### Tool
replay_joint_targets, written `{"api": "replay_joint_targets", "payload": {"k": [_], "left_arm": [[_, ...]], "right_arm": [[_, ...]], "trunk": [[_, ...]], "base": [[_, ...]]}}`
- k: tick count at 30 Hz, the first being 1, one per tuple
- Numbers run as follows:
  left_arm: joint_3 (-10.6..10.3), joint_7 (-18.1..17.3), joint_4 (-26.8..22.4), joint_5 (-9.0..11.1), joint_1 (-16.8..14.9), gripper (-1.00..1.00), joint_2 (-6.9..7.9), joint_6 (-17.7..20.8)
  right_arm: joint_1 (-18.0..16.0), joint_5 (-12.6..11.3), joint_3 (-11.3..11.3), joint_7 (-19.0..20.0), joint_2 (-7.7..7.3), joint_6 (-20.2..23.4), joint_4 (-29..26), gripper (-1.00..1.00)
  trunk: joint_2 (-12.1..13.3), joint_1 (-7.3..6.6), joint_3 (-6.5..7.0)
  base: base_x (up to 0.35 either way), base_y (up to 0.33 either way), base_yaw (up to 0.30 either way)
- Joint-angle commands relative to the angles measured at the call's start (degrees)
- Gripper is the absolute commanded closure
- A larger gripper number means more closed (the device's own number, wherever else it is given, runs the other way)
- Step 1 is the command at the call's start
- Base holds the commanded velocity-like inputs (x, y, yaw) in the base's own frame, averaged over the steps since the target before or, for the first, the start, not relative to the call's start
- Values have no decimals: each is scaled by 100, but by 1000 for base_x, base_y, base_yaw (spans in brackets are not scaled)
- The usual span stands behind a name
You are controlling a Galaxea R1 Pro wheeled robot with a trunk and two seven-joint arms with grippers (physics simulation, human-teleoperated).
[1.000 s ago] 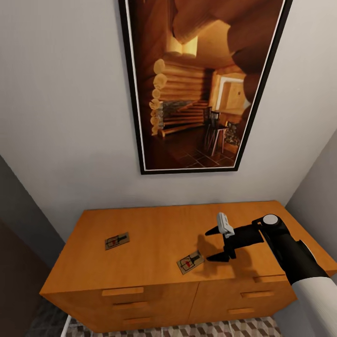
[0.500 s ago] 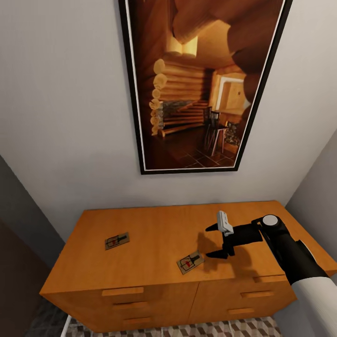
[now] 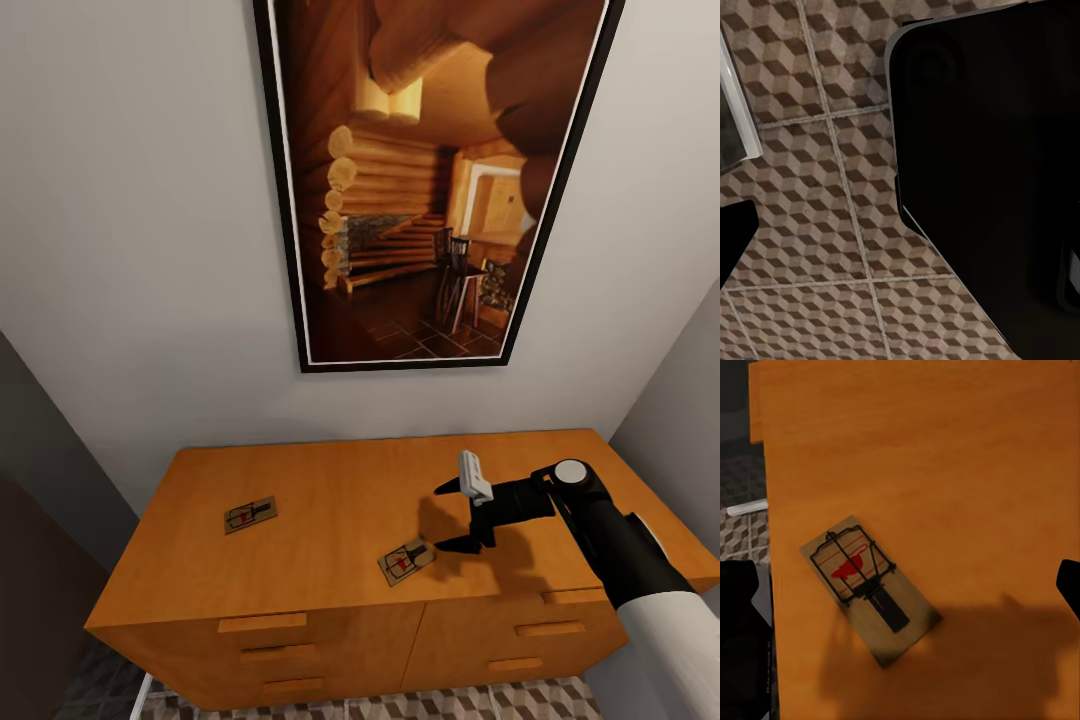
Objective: Take the four mousetraps from the cabinet in the bathroom and place them on the bathroom floor. Make sure all four end up on the same floor surface, and ensure that at least two of them are either under or directly next to the same bathroom sink.
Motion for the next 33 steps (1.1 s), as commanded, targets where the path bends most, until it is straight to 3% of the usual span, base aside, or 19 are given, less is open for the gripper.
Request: {"api": "replay_joint_targets", "payload": {"k": [1, 10, 33], "left_arm": [[-48, 11, 26, 47, -10, -100, -4, -44], [-53, 11, 26, 47, -10, -100, -4, -44], [-53, 11, 26, 47, -10, -100, -4, -44]], "right_arm": [[-5, 10, 22, 18, 0, 60, -7, -100], [-5, 11, 151, 16, 15, 59, 1, -100], [-6, 11, 174, 17, 14, 59, 35, -100]], "trunk": [[-12, 3, -12], [-12, 3, -12], [-12, 3, -12]], "base": [[0, 0, 0], [0, 1, 0], [0, 27, 0]]}}
